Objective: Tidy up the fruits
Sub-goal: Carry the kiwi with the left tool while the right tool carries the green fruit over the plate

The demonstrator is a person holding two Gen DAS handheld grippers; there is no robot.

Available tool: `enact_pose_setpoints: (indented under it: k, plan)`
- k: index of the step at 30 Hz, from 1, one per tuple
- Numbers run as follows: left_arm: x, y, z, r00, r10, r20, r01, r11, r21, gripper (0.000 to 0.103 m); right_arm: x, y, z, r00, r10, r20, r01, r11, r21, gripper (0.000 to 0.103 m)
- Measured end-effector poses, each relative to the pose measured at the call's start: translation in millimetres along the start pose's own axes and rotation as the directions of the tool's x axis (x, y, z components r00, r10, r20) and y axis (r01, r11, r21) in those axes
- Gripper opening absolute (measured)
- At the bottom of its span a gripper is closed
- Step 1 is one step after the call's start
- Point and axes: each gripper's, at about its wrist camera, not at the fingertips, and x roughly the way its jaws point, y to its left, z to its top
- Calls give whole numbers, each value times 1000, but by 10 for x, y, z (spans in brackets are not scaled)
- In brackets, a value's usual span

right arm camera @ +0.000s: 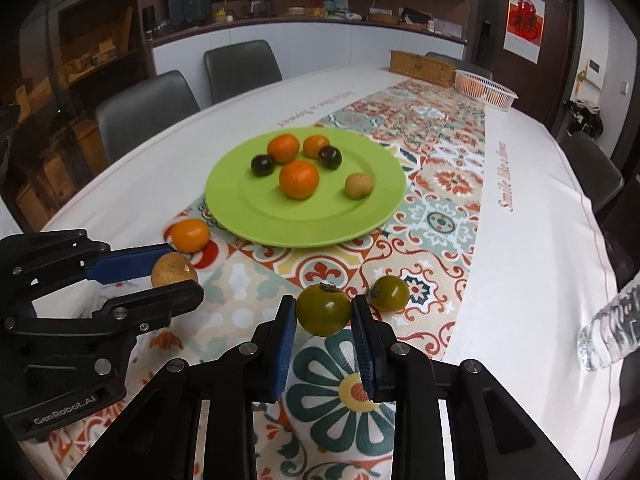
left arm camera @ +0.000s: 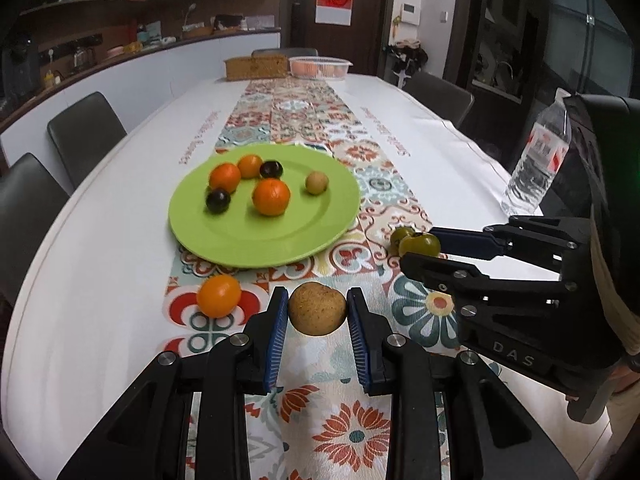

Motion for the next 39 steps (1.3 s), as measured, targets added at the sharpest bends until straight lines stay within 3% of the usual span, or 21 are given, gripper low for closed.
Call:
enact_pose_setpoints:
  k: [10, 21, 39]
  plan:
    - [-273, 135, 180, 997, 19, 78, -19, 1000, -11, 30, -325, 94, 212, 996, -16, 83, 16, 1000, 8, 29]
    - [-251, 351, 395, 993, 33, 111, -33, 999, -5, 30, -305, 164, 501, 993, -32, 111, 32, 999, 1, 29]
    - [273, 713, 629, 999, 14, 53, -12, 999, -31, 30, 152, 90, 836, 996, -53, 67, 52, 998, 18, 29]
